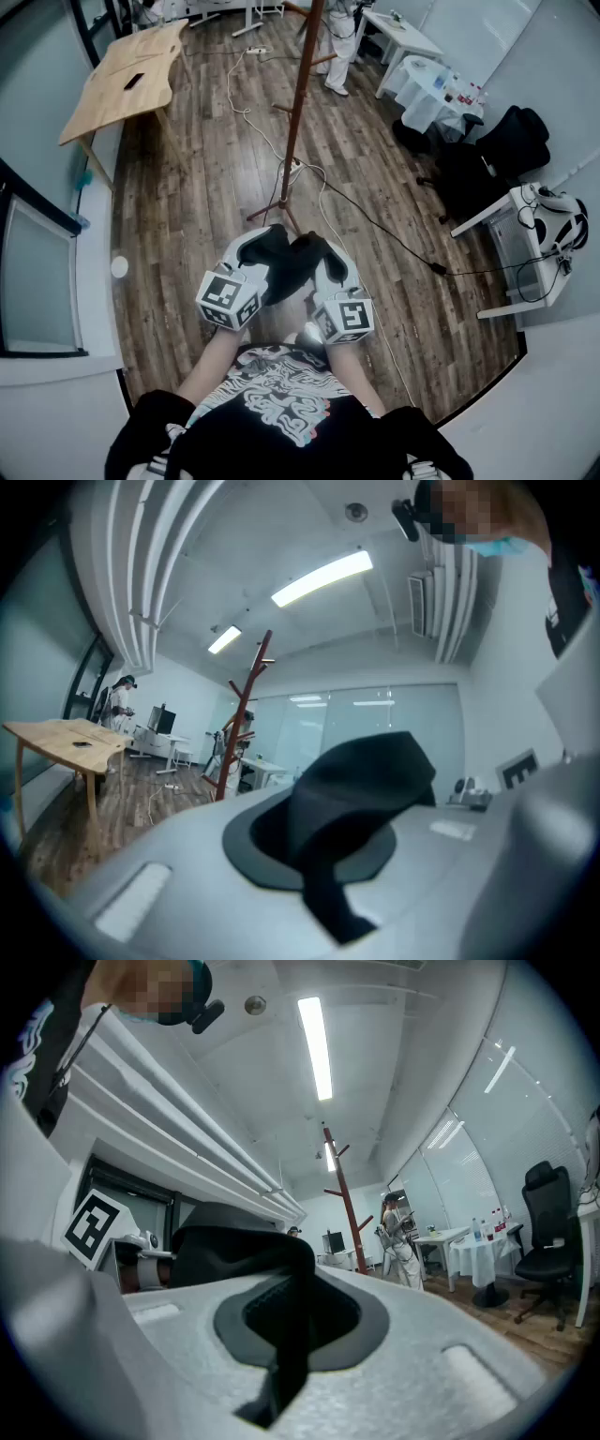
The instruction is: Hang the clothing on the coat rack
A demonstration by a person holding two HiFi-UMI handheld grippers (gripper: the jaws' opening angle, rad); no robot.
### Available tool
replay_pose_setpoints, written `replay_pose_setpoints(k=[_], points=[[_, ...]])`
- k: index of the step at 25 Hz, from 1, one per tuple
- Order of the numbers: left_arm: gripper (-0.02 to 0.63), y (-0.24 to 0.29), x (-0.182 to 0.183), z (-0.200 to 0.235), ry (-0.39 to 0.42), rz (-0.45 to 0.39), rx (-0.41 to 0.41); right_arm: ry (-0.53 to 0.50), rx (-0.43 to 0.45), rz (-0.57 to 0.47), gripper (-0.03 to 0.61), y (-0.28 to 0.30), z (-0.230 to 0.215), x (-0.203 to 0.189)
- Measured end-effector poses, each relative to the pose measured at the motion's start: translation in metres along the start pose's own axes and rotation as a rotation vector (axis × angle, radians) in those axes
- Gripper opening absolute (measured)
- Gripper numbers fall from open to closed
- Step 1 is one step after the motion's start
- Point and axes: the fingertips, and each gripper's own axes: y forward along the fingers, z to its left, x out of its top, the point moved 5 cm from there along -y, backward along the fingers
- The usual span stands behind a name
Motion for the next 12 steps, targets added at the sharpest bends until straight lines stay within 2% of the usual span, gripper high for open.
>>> replay_pose_setpoints(k=[12], points=[[0.002,0.000,0.001,-0.014,-0.025,-0.019,0.060,-0.011,0.037,0.003,0.011,-0.010,-0.013,0.008]])
